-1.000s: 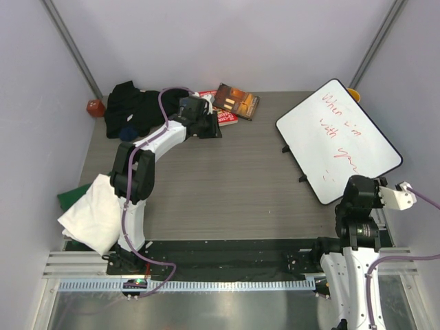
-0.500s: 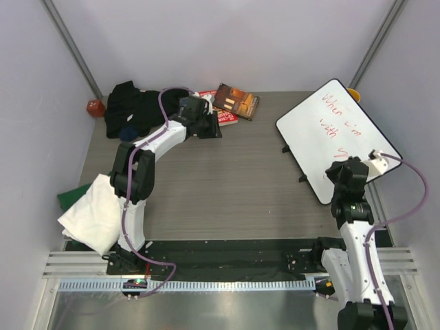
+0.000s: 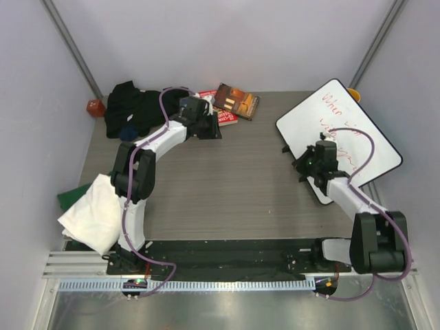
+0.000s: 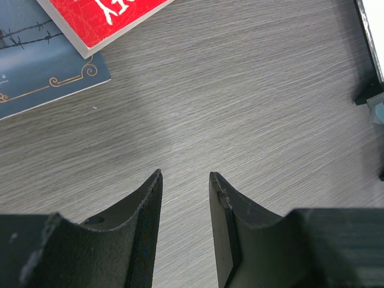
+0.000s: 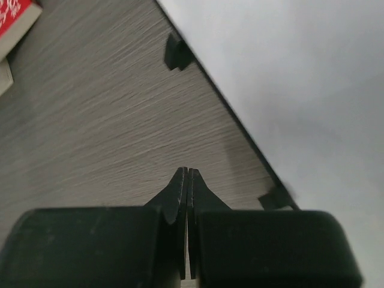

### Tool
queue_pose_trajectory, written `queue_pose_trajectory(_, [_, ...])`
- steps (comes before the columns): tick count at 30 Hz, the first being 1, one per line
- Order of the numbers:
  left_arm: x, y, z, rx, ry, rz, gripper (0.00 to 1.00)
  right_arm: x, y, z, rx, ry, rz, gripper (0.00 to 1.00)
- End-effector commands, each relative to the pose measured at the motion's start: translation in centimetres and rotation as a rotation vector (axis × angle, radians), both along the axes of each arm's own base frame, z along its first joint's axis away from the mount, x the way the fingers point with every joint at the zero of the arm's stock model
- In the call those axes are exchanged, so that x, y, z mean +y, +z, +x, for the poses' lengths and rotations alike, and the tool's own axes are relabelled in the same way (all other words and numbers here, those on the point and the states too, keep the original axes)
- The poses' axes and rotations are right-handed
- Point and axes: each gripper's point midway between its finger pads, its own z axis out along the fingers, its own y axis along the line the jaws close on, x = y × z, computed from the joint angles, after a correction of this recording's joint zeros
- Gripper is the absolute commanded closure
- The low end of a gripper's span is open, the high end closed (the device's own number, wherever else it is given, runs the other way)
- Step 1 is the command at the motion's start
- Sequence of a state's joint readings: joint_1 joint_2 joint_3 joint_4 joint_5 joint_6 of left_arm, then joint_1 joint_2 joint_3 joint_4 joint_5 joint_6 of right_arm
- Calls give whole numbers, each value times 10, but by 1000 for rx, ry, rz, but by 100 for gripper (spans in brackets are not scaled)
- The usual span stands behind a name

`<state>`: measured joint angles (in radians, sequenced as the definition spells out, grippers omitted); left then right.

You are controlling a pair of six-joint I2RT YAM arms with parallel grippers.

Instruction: Fold and stack the t-shirts

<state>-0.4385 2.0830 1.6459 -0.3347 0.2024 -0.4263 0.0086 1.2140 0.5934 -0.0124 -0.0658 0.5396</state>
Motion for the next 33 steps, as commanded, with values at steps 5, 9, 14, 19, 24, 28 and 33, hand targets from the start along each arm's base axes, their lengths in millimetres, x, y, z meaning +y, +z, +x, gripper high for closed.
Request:
queue_pose_trajectory(5, [-3, 1, 4, -14, -29, 17, 62, 63, 39, 59, -141, 230, -45, 99])
queue_pose_trajectory(9, [-3, -3, 2, -3, -34, 21, 62, 57, 15, 76, -89, 198, -85, 99])
queue_pose_trajectory(14, [-1, -10, -3, 16, -39, 27, 62, 55, -5, 92, -43, 191, -124, 99])
queue_pose_trajectory(19, [0, -13, -3, 17, -37, 36, 62, 60, -22, 109, 9, 206, -153, 99])
queue_pose_trajectory(24, [3, -13, -2, 12, -32, 51, 62, 56, -38, 115, 58, 164, -211, 99])
queue_pose_trajectory(28, [4, -13, -2, 12, -32, 60, 62, 46, -51, 116, 105, 107, -253, 99])
queue_pose_trajectory(33, [7, -11, -2, 4, -27, 75, 62, 34, -64, 116, 180, 76, -315, 99])
